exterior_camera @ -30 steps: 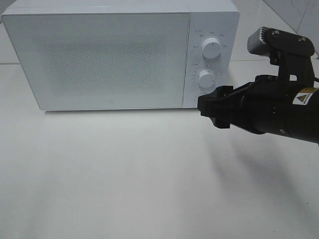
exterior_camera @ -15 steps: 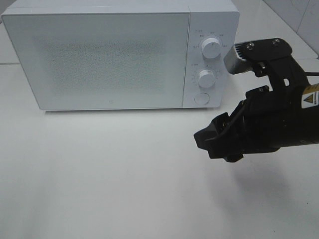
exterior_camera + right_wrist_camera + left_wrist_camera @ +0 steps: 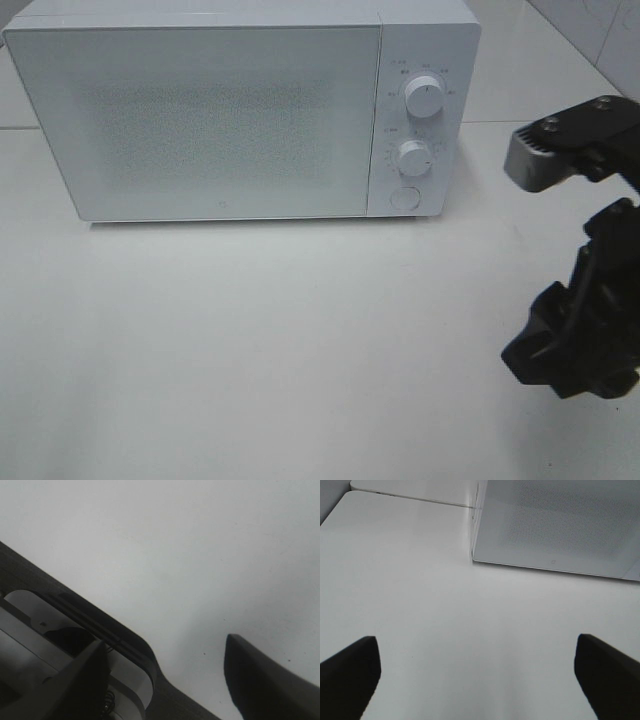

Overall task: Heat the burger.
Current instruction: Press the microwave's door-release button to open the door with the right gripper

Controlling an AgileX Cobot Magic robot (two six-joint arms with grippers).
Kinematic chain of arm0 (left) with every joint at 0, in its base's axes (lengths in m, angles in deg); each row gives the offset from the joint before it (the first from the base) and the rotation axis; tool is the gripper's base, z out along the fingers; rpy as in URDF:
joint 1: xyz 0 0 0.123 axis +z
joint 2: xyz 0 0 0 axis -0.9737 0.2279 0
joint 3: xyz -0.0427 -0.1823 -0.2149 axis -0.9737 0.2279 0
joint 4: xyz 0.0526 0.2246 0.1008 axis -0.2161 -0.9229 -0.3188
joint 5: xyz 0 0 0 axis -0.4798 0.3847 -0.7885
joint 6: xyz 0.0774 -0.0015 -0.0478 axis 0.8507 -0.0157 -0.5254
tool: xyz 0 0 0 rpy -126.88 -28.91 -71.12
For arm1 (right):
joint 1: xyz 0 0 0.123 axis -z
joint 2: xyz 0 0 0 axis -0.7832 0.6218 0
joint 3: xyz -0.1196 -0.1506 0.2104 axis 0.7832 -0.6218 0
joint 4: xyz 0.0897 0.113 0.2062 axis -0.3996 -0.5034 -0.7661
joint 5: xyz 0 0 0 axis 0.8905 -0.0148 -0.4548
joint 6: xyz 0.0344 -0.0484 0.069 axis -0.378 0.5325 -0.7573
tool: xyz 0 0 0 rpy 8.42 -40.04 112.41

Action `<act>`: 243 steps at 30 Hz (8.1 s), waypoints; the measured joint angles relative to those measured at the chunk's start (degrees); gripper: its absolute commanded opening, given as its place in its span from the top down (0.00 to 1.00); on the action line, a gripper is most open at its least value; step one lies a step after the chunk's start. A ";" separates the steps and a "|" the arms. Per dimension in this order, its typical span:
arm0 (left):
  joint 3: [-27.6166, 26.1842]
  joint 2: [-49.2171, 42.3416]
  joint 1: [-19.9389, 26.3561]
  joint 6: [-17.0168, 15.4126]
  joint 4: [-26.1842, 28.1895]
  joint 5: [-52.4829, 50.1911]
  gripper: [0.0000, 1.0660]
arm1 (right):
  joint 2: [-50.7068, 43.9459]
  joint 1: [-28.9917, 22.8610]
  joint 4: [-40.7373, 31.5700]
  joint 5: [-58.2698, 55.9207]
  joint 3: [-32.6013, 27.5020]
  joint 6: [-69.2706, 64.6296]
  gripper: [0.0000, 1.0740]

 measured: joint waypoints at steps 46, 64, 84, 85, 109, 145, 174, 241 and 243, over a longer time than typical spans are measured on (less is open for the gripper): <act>0.00 0.00 0.00 0.00 0.00 0.00 0.08 | -61.08 28.19 8.19 -7.28 -11.97 -3.72 0.29; 0.00 0.00 0.00 0.00 0.00 0.00 0.08 | -61.08 28.59 7.91 -7.28 -11.97 -3.72 0.31; 0.00 0.00 0.00 0.00 0.00 0.00 0.08 | -50.31 28.65 7.85 9.51 -12.32 -3.72 0.31; 0.00 0.00 0.00 0.00 0.00 0.00 0.08 | -49.33 28.65 7.85 10.94 -12.72 -3.72 0.31; 0.00 0.00 0.00 0.00 0.00 0.00 0.08 | -24.58 28.65 7.79 43.03 -17.13 -6.93 0.32; 0.00 0.00 0.00 0.00 0.00 0.00 0.08 | 21.03 18.45 -16.27 104.39 -25.15 11.00 0.32; 0.00 0.00 0.00 0.00 0.00 0.00 0.08 | 38.85 -7.96 -41.65 117.51 -18.33 13.98 0.33; 0.00 0.00 0.00 0.00 0.00 0.00 0.08 | 53.23 -5.10 -42.69 103.30 -1.26 -69.73 1.00; 0.00 0.00 0.00 0.00 0.00 0.00 0.08 | 53.86 -4.87 -42.69 102.90 -0.80 -69.73 1.00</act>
